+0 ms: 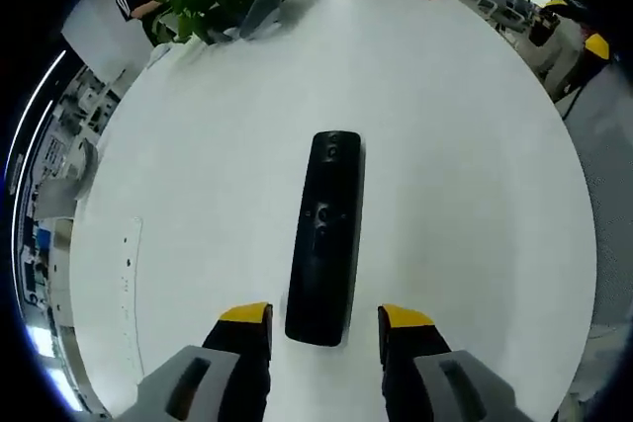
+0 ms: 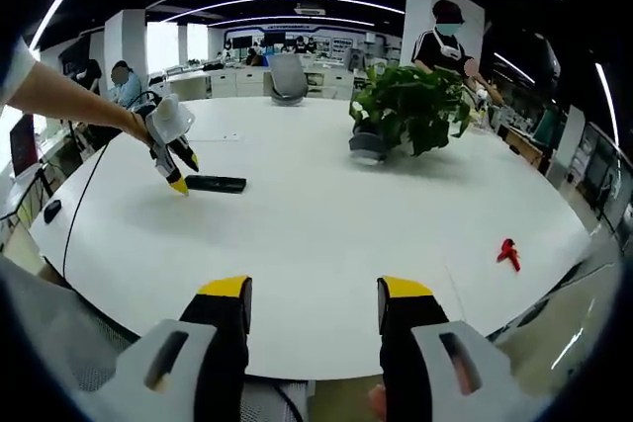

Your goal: Press the specified remote control buttons in sequence, fully releasing each button before pressing the next.

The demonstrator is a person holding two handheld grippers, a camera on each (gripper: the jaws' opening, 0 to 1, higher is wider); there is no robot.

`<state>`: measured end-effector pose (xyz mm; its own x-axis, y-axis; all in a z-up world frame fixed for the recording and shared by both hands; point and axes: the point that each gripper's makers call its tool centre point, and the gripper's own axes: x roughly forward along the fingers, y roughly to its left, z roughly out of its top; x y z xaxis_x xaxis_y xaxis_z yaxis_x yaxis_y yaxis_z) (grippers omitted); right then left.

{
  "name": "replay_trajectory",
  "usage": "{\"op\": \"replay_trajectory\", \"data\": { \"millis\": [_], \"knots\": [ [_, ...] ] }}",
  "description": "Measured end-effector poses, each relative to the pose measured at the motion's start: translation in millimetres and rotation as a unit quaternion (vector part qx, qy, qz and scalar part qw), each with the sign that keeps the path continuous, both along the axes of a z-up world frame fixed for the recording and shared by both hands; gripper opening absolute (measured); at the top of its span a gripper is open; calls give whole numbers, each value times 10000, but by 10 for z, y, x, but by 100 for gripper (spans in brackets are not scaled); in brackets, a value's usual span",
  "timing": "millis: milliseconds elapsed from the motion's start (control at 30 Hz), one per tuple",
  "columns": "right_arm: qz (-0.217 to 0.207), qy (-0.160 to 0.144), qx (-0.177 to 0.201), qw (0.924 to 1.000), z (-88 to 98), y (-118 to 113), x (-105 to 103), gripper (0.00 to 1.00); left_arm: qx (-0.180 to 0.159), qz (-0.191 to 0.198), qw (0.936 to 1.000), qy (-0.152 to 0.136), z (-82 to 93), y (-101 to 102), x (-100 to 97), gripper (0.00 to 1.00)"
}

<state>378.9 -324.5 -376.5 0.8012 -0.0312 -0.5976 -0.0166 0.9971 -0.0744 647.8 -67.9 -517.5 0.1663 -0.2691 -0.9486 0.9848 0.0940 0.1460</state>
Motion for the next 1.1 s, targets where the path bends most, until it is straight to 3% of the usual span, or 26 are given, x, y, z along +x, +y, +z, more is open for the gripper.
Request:
{"op": "replay_trajectory", "data": {
  "millis": [433, 533, 567, 1100],
  "knots": [
    [5, 38, -40, 10000, -17, -8, -4, 53, -72, -176, 9993, 337, -11, -33, -67, 34],
    [-4, 22, -29, 10000, -12, -9, -3, 53, -128, -101, 9973, 718, -40, -30, -179, 25],
    [-1, 20, -22, 10000, -11, -8, -3, 53, -122, -272, 9978, 585, -43, -43, -135, 25],
    [60, 33, -60, 10000, -12, 14, -2, 52, -120, -354, 9977, 563, -43, -46, -164, 24]
  ]
}}
